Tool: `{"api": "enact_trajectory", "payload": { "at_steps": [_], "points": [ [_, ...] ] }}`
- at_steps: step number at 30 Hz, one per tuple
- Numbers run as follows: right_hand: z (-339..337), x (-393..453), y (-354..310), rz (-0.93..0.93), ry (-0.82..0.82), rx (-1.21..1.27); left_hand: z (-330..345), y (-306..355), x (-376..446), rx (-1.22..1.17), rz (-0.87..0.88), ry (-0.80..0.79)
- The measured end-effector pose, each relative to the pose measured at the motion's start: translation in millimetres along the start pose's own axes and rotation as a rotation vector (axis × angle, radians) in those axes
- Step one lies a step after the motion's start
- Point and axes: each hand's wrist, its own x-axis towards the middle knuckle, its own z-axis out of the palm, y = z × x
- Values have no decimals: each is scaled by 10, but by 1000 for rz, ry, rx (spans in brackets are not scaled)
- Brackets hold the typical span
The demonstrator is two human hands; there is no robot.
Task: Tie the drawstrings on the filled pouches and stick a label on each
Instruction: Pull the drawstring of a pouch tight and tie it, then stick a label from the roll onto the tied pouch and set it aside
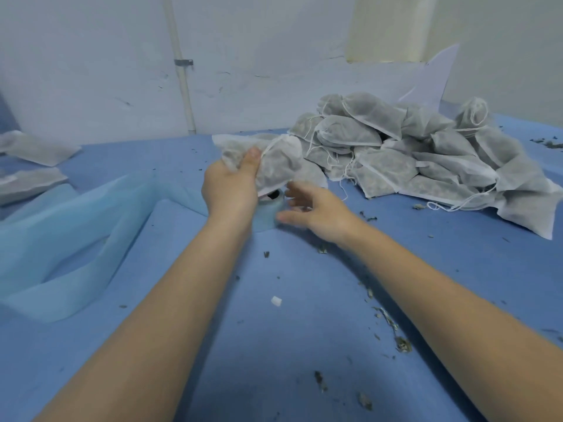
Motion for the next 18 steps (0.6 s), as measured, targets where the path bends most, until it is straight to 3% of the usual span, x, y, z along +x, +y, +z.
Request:
{"api": "enact_trajectory", "payload": {
  "at_steps": [8, 13, 18],
  "points": [
    [187, 226, -63, -31, 0, -72, -148, -33, 197, 73, -8, 47],
    [357, 272, -129, -46, 172, -244, -133, -86, 171, 205, 78, 15],
    [299, 139, -175, -34, 105, -79, -74, -179, 178, 354, 91, 9]
  ]
}}
